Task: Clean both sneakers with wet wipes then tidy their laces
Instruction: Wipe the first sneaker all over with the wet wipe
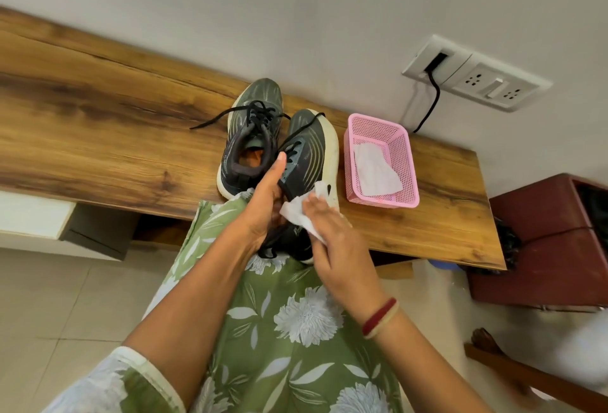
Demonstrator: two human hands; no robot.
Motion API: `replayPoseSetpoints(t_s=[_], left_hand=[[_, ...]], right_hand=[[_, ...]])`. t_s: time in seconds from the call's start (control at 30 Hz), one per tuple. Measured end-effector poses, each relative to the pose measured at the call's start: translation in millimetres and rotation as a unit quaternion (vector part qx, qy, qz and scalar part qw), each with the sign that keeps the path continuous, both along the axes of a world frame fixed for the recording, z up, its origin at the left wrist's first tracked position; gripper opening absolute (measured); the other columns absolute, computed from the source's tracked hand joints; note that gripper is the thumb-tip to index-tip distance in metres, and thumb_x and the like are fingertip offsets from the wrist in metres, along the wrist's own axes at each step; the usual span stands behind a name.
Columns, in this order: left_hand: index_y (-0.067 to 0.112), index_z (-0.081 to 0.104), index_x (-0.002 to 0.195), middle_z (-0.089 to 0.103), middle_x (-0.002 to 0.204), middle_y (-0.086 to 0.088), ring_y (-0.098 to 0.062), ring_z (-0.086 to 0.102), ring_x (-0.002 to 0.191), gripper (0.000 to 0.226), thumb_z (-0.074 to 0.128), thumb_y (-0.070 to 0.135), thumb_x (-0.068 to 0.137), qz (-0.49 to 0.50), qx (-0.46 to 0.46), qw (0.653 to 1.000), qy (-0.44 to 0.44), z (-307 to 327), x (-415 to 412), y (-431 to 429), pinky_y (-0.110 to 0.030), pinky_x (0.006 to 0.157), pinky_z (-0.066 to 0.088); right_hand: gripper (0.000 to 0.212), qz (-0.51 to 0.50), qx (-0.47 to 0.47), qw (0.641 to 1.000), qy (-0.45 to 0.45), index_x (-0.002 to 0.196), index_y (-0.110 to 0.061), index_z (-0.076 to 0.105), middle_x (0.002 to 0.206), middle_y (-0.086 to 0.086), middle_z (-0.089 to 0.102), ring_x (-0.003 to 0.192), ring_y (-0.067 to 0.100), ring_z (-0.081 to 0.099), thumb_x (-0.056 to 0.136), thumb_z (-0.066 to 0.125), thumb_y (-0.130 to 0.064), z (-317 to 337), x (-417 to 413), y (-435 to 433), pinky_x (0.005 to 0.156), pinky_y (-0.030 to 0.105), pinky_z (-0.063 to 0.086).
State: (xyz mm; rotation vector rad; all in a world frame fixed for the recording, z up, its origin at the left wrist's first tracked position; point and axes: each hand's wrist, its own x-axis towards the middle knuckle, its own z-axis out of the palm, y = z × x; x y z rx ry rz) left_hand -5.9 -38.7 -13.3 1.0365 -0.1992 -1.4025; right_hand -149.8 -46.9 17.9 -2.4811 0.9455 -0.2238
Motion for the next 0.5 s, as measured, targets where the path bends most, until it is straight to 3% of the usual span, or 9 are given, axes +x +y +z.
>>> replayPoseSetpoints(t_s=[0.07,0.13,0.2,0.27,0.3,0.4,0.5], left_hand=[[0.011,0.068,0.103,0.072,0.098,-0.005,-0.019,0.067,0.086,0.051,0.056,0.055,0.08,0.004,0.015,1.0,-0.027,-2,2,0,-0.024,0.071,0.049],[0.01,0.068,0.095,0.071,0.092,-0.005,-0.019,0.066,0.081,0.04,0.059,0.048,0.084,-0.012,0.032,0.999,-0.002,-5,3,-3,-0.025,0.07,0.051],[0.006,0.064,0.089,0.071,0.081,-0.006,-0.013,0.067,0.068,0.025,0.057,0.029,0.092,-0.031,0.037,0.999,-0.008,-2,1,-5,-0.021,0.065,0.053],[0.007,0.057,0.081,0.066,0.064,0.002,-0.005,0.061,0.054,0.013,0.059,0.013,0.092,-0.028,0.052,0.993,-0.1,-2,-3,-4,-0.015,0.054,0.047],[0.005,0.059,0.084,0.066,0.06,0.006,-0.003,0.061,0.055,0.007,0.059,0.007,0.091,-0.019,0.052,0.988,-0.141,-3,-4,-2,-0.014,0.055,0.047],[0.009,0.067,0.095,0.071,0.079,0.001,-0.014,0.068,0.076,0.008,0.061,0.007,0.09,-0.038,0.012,0.98,-0.197,-11,-5,1,-0.024,0.071,0.053],[0.013,0.066,0.091,0.07,0.077,0.004,-0.006,0.067,0.068,0.008,0.061,0.007,0.09,-0.058,0.001,0.974,-0.217,-10,-3,0,-0.018,0.064,0.052]], right_hand=[[0.054,0.036,0.006,0.999,-0.009,0.14,-0.015,0.042,0.145,-0.005,0.037,0.136,0.0,0.025,0.088,0.029,-0.023,0,-6,12,0.115,0.017,0.011],[0.049,0.05,0.075,0.995,-0.049,0.133,-0.02,0.051,0.137,-0.007,0.05,0.129,0.003,0.041,0.088,0.033,-0.025,4,-10,17,0.112,0.025,0.03],[0.036,0.013,0.211,0.968,-0.135,0.121,-0.033,0.058,0.109,-0.016,0.065,0.096,0.008,0.061,0.089,0.041,-0.033,16,-8,15,0.083,0.027,0.05],[0.021,-0.079,0.279,0.928,-0.234,0.106,-0.038,0.062,0.086,-0.015,0.066,0.073,0.01,0.059,0.088,0.052,-0.036,31,-3,6,0.062,0.026,0.048],[0.016,-0.132,0.296,0.904,-0.278,0.102,-0.034,0.064,0.084,-0.015,0.067,0.073,0.008,0.06,0.088,0.055,-0.033,37,-1,-1,0.061,0.023,0.049],[0.018,-0.255,0.323,0.832,-0.373,0.102,-0.021,0.065,0.091,-0.01,0.07,0.083,0.007,0.065,0.091,0.05,-0.02,49,6,-33,0.069,0.022,0.054],[0.022,-0.311,0.321,0.801,-0.398,0.112,-0.012,0.063,0.108,0.004,0.068,0.095,0.017,0.065,0.096,0.048,-0.013,45,13,-59,0.082,0.032,0.054]])
